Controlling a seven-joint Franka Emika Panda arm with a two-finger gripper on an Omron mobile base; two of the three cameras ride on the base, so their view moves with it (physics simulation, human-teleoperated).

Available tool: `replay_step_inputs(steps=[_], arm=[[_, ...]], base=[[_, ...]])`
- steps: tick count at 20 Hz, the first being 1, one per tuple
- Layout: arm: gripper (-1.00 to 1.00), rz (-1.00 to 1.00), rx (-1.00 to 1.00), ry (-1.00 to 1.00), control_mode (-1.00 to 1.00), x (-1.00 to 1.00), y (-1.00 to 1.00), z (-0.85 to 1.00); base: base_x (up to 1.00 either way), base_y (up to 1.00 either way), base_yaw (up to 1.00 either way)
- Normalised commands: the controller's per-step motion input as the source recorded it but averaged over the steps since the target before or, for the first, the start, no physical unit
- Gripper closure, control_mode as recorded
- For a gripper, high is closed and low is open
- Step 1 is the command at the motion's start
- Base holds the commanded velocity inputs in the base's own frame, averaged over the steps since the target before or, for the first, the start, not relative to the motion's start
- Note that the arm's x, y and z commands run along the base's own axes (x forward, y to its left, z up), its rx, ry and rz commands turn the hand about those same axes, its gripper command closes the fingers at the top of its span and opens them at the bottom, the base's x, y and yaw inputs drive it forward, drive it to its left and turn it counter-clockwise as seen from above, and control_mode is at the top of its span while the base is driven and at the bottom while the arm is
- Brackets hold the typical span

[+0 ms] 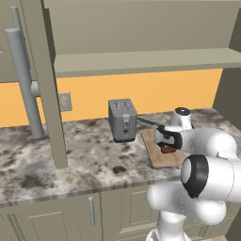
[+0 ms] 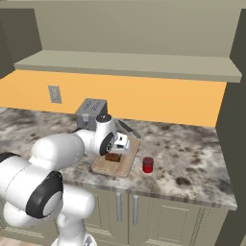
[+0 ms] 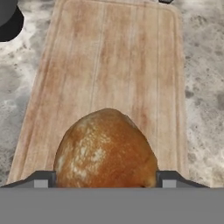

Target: Pick the bread, place it on the cutting board, pick the jam, place it on the counter, and close the cabinet.

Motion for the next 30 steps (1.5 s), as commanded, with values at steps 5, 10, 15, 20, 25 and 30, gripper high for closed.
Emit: replay_step_inputs(steps=[5, 10, 15, 20, 25, 30], arm=[[-1.0, 0.0, 0.0, 0.0, -1.0, 0.0, 0.0, 0.0], [-1.0, 0.0, 0.0, -0.02, -1.0, -0.02, 0.0, 0.15], [-1.0, 0.0, 0.0, -0.15, -1.0, -0.24, 0.0, 0.44], [-1.0, 0.02, 0.0, -0.24, -1.0, -0.35, 0.0, 0.44], [-1.0, 0.01, 0.0, -0.26, -1.0, -0.38, 0.11, 0.41], [-1.0, 0.0, 0.0, -0.2, -1.0, -0.29, 0.22, 0.5]], base=[[0.0, 0.0, 0.0], [0.0, 0.0, 0.0], [0.0, 0.0, 0.0], [0.0, 0.0, 0.0], [0.0, 0.0, 0.0], [0.0, 0.0, 0.0]])
